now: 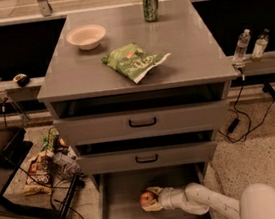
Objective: Place apple into bottom drawer
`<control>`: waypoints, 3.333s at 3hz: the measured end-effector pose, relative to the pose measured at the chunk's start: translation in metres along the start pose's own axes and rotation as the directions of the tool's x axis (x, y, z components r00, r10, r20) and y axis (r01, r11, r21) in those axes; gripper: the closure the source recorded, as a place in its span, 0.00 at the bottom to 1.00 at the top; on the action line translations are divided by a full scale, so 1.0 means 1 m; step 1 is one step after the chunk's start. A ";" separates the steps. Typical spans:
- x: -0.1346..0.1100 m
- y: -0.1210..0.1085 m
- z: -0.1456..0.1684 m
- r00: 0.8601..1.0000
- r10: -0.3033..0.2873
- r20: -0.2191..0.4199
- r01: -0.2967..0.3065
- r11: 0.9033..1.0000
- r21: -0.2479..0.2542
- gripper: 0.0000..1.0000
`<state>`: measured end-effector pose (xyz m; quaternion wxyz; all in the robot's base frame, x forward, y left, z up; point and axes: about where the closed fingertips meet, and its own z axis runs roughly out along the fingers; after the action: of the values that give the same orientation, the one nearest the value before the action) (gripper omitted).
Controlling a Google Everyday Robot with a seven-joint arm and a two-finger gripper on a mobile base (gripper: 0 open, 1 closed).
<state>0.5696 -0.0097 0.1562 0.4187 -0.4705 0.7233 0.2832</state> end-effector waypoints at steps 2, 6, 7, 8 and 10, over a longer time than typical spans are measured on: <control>0.002 -0.003 0.001 1.000 0.001 0.000 -0.001 1.000 0.005 0.50; 0.002 -0.003 0.001 1.000 0.001 0.001 -0.001 1.000 0.005 0.00; -0.012 0.004 -0.014 1.000 -0.021 -0.016 0.021 1.000 -0.001 0.00; -0.039 0.006 -0.072 0.987 -0.067 -0.147 0.067 0.998 -0.004 0.00; -0.091 0.016 -0.152 0.924 -0.080 -0.375 0.094 0.995 0.021 0.00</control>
Offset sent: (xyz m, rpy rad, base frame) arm 0.0029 -0.0011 -0.0025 -0.0003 -0.0015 -0.0050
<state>0.5220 -0.0849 0.3105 0.2943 -0.5393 0.7735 0.1557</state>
